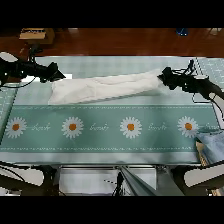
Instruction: Fold the shirts.
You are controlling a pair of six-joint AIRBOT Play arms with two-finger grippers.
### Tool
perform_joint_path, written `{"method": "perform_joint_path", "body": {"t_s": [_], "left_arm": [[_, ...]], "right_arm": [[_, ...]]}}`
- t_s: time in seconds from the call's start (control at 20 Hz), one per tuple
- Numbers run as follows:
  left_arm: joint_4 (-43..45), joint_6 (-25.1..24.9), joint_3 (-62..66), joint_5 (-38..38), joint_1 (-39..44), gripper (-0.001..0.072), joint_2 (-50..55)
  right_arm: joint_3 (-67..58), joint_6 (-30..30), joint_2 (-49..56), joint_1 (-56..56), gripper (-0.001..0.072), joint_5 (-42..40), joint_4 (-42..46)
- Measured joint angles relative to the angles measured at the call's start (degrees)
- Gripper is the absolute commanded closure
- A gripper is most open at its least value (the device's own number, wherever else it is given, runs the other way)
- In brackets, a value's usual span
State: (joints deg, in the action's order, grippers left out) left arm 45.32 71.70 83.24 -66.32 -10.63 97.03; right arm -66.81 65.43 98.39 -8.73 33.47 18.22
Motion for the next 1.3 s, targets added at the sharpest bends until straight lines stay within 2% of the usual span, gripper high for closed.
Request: {"method": "perform_joint_path", "body": {"t_s": [0.2,0.5,0.75,1.1,1.3], "left_arm": [[-3.7,-0.2,0.0,-1.7,1.9,0.0686,0.0],[-16.3,-2.4,0.0,-1.9,9.1,0.0687,0.0],[-19.7,-2.8,-0.1,-1.0,18.3,0.0687,0.0],[-20.8,-1.8,-3.5,4.2,33.5,0.0687,0.2],[-22.4,-0.7,-5.2,11.1,43.4,0.0687,0.8]], "right_arm": [[0.0,-3.1,-6.6,0.4,0.0694,2.8,2.0],[0.0,-3.3,-20.6,0.6,0.0694,10.1,7.1],[0.0,2.9,-32.5,0.6,0.0694,16.0,13.4],[0.0,11.8,-45.3,0.6,0.0694,22.7,22.3],[0.0,15.7,-50.0,0.6,0.0694,25.4,24.3]]}}
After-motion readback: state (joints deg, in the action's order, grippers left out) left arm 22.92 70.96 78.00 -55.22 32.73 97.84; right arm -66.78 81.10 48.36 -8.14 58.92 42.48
